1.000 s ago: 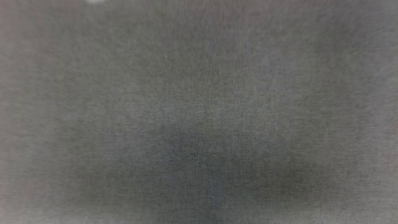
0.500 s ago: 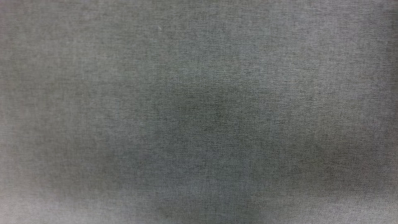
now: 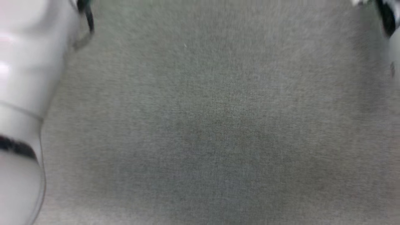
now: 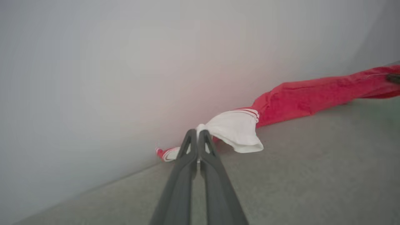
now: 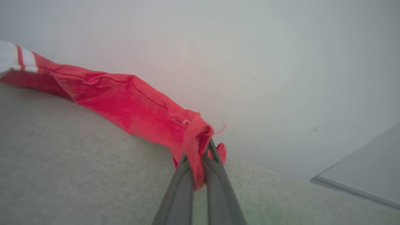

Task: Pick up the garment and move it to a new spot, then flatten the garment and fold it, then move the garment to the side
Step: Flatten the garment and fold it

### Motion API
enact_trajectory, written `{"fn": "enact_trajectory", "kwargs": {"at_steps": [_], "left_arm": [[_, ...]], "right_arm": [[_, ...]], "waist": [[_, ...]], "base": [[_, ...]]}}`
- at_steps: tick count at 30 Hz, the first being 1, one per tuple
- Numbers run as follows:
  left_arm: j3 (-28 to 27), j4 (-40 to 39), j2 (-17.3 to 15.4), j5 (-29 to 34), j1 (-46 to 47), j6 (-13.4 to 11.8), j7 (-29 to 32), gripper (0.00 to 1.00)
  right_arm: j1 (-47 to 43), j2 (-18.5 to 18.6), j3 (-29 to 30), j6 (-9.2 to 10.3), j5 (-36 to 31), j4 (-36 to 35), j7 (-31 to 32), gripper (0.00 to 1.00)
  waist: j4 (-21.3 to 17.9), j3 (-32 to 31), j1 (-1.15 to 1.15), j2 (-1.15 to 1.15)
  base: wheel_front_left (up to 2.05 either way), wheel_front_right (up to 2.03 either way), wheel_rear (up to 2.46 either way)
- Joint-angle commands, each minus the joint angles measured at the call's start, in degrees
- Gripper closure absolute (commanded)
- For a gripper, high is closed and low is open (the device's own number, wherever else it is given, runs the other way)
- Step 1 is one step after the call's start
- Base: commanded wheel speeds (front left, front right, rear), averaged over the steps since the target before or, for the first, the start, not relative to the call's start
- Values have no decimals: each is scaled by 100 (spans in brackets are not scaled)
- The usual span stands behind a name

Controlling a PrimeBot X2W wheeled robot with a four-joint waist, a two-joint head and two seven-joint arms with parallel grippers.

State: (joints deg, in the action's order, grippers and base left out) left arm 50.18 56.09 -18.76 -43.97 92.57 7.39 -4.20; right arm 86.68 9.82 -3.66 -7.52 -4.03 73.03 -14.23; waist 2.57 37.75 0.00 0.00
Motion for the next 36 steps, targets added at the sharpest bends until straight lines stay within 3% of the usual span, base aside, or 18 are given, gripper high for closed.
{"fn": "enact_trajectory", "kwargs": {"at_steps": [1, 8, 10, 13, 19, 23, 26, 30, 36], "left_arm": [[118, -204, -153, -131, -399, 7, 58, 100], [585, -1579, -1082, -837, -2281, 7, 623, 100], [639, -2090, -1382, -986, -2923, -150, 722, 100], [704, -3137, -1810, -1246, -3924, -586, 847, 100], [786, -5321, -2773, -1597, -5794, -1903, 773, 100], [818, -6275, -3151, -1829, -6750, -2672, 573, 100], [813, -6719, -3208, -2077, -7370, -3049, 353, 100], [742, -7022, -3308, -2383, -7993, -3400, 70, 100], [658, -7325, -3443, -2702, -8494, -3678, -84, 100]], "right_arm": [[-340, 48, -145, 6, 177, 44, 24, 100], [-1804, 194, -1202, 6, 1253, -24, 310, 100], [-2381, 311, -1621, 6, 1679, -254, 417, 100], [-3298, 753, -2299, 7, 2392, -937, 624, 100], [-5150, 2188, -3128, 7, 3820, -2939, 1089, 100], [-6306, 2846, -3084, 7, 4359, -4022, 1312, 100], [-7056, 3151, -2820, 7, 4492, -4631, 1458, 100], [-8025, 3196, -2362, 7, 4525, -5301, 1785, 100], [-9120, 3003, -1633, 7, 4558, -6253, 2457, 100]], "waist": [[338, -1579, 0, 0], [440, -2680, 0, 0], [461, -2954, 0, 0], [525, -3236, 0, 0], [621, -3494, 0, 0], [648, -3525, 0, 0], [640, -3512, 0, 0], [623, -3477, 0, 0], [604, -3349, 0, 0]], "base": [[0, 0, 0], [0, 0, 0], [0, 0, 0], [0, 0, 0], [0, 0, 0], [0, 0, 0], [0, 0, 0], [0, 0, 0], [0, 0, 0]]}}
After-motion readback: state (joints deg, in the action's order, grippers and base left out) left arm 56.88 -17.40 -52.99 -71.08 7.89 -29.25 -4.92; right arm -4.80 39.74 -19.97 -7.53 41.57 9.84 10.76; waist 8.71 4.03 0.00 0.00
